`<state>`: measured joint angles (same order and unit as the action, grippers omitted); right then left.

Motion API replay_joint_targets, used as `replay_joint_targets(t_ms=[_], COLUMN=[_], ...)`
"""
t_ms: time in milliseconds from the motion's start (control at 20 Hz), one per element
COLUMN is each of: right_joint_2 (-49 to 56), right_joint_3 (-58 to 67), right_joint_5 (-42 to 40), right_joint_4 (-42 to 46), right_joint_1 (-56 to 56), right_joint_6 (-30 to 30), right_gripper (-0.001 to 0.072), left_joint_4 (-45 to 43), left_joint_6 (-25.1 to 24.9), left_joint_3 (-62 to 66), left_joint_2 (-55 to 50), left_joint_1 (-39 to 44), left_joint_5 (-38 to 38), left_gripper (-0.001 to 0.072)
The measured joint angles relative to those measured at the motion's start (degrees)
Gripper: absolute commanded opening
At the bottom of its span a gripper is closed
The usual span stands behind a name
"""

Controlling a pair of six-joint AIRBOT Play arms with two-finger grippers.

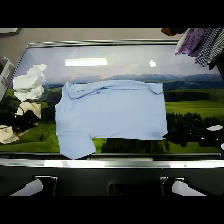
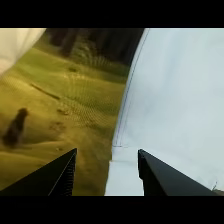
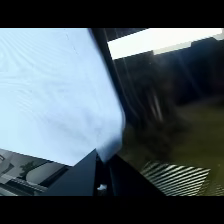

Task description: Fold the clothes and pants, and hang the long-sleeved shirts on hangers.

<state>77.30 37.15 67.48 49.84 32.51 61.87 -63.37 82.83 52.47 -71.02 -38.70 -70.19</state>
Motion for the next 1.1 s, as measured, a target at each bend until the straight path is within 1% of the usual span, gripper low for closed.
replay_joint_targets(t_ms=[200, 350, 500, 800, 850, 950, 1000, 1100], right_joint_2=[-1.1, -1.7, -2.0, -3.6, -4.1, -5.4, -6.1, -7.4], right_joint_3=[0.0, 0.0, 0.0, 0.0, 0.0, 0.0, 0.0, 0.0], right_joint_5=[1.4, 2.1, 3.3, 5.7, 5.9, 6.1, 6.2, 6.8], right_joint_4=[-0.3, -0.7, -1.2, -1.5, -1.5, -1.5, -1.6, -2.1], right_joint_1=[0.0, 0.0, 0.0, 0.0, 0.0, 0.0, 0.0, 0.0], right_joint_6=[0.0, 0.5, 0.7, 0.7, 0.7, 0.6, 0.5, 0.5], right_gripper=[0.0042, 0.0042, 0.0042, 0.0041, 0.0041, 0.0041, 0.004, 0.0039], left_joint_4=[9.4, 12.6, 14.1, 16.0, 16.3, 16.0, 15.5, 15.5], left_joint_6=[-8.6, -12.7, -14.9, -16.1, -16.1, -16.0, -15.9, -15.7], left_joint_3=[-10.4, -14.1, -15.5, -16.2, -16.2, -16.3, -16.4, -16.2], left_joint_2=[0.8, 0.0, -1.4, -4.0, -4.3, -5.0, -5.2, -5.5], left_joint_1=[-2.3, -1.8, -0.4, 3.0, 3.7, 5.0, 5.6, 6.4], left_joint_5=[4.6, 6.1, 7.5, 9.6, 10.3, 12.2, 13.0, 13.4], left_gripper=[0.0452, 0.0452, 0.0452, 0.0449, 0.0389, 0.0101, 0.002, 0.0019])
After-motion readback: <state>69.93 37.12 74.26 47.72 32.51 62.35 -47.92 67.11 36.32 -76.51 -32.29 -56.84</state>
